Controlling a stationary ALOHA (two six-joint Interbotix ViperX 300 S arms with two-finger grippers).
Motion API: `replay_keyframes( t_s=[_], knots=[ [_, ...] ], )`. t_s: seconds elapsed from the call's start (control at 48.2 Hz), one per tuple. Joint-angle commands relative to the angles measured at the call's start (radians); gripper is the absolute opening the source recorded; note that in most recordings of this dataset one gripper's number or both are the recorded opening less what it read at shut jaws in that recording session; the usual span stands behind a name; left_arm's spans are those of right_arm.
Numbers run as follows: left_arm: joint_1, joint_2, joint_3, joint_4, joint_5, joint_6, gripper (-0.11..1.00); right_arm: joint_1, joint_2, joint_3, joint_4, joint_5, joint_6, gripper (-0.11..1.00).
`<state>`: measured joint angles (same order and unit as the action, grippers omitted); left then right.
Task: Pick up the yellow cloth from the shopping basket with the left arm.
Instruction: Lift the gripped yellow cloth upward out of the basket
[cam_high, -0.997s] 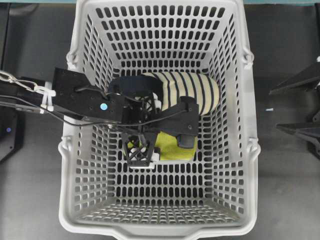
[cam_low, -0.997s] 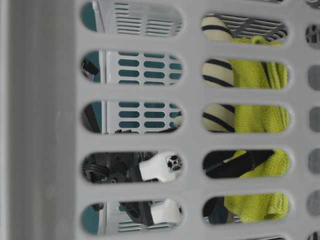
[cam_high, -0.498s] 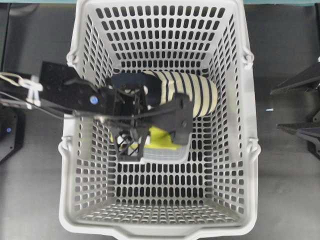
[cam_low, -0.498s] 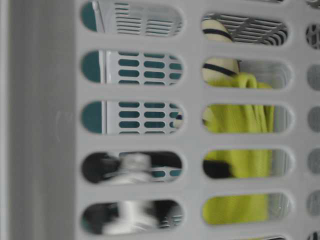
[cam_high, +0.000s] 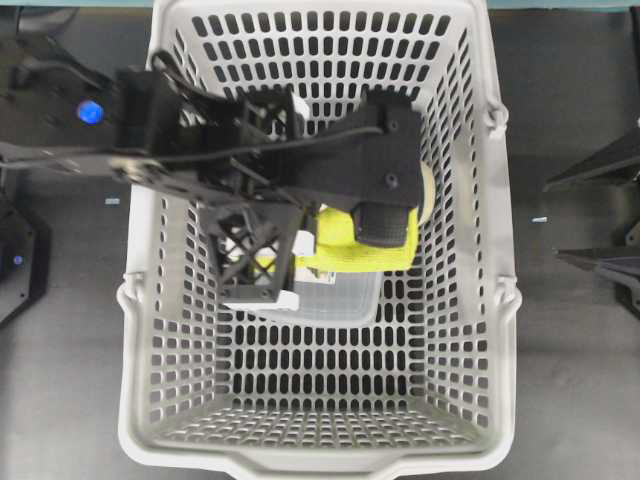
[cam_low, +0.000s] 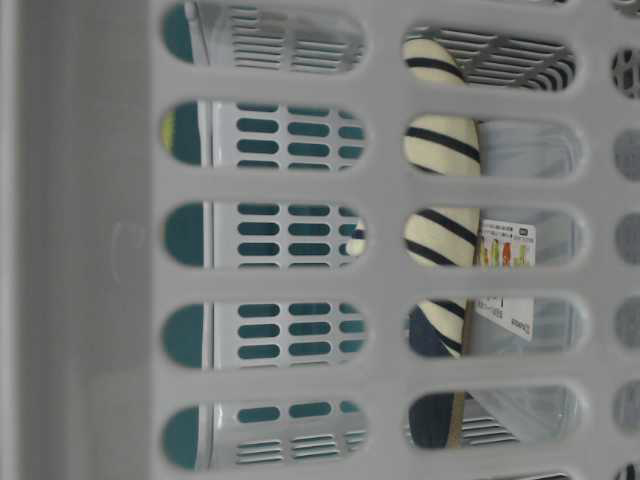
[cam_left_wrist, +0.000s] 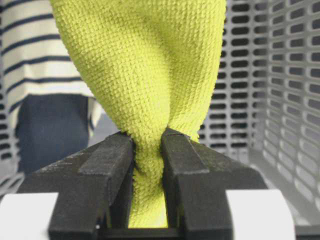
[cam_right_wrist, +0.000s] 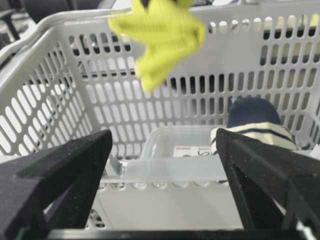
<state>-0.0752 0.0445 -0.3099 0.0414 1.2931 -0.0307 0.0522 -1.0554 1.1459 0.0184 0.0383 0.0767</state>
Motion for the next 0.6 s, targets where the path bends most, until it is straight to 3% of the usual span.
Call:
replay_keyframes(
  t_s=[0.0, 0.187, 0.581],
  knots=[
    [-0.008, 0.008, -0.072, 0.003, 0.064, -0.002, 0.14, 0.003, 0.003, -0.006, 0.008, -0.011, 0.012, 0.8],
    [-0.008, 0.017, -0.086, 0.003, 0.086, -0.002, 0.14, 0.003, 0.003, 0.017, 0.008, -0.021, 0.046, 0.8],
    [0.008, 0.02, -0.094, 0.002, 0.078, 0.0, 0.14, 0.003, 0.002, 0.021, 0.008, -0.034, 0.046, 0.79]
  ],
)
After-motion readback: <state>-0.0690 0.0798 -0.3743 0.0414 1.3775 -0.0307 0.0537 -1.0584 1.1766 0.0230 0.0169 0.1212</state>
